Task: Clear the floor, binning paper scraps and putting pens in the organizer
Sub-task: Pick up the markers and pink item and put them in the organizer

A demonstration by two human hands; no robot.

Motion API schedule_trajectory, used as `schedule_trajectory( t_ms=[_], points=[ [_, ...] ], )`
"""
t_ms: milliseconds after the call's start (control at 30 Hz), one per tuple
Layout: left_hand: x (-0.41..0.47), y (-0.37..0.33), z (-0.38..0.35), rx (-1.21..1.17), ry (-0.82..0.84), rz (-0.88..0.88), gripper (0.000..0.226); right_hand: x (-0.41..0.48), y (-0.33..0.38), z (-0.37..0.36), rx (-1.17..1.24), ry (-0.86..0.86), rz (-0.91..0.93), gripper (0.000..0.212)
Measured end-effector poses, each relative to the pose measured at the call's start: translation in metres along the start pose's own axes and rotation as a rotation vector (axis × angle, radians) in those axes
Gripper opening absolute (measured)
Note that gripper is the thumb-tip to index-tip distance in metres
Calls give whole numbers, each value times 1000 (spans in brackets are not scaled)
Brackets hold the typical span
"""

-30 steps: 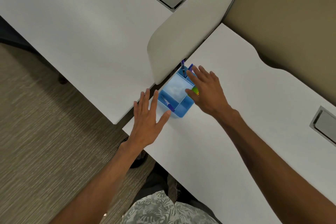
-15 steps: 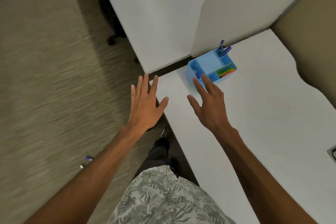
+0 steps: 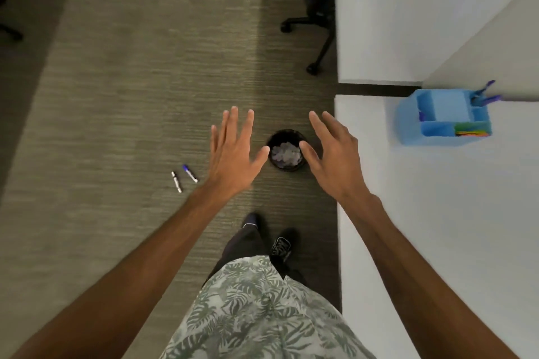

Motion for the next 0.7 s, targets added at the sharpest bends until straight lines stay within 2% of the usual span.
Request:
schedule_trajectory(
  t_ms=[367,567,700],
  points=[
    [-66,163,63,-64,-142,224,78,18,165,-88,-28,177,232,59],
    [-95,267,76,-132,-129,234,74,3,246,-179,7,195,259,56],
    [-112,331,60,-167,-81,253,75,-7,281,-259,4,253,270,52]
  ],
)
Point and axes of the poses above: each hand's wrist, its own x-axis towards the middle knuckle, its own z-axis out of the back of the hand, y = z × x, the point moved 5 cm from there along x, towards the middle knuckle, and after that the axes turned 7 degrees about -x, right-handed, at the moved point
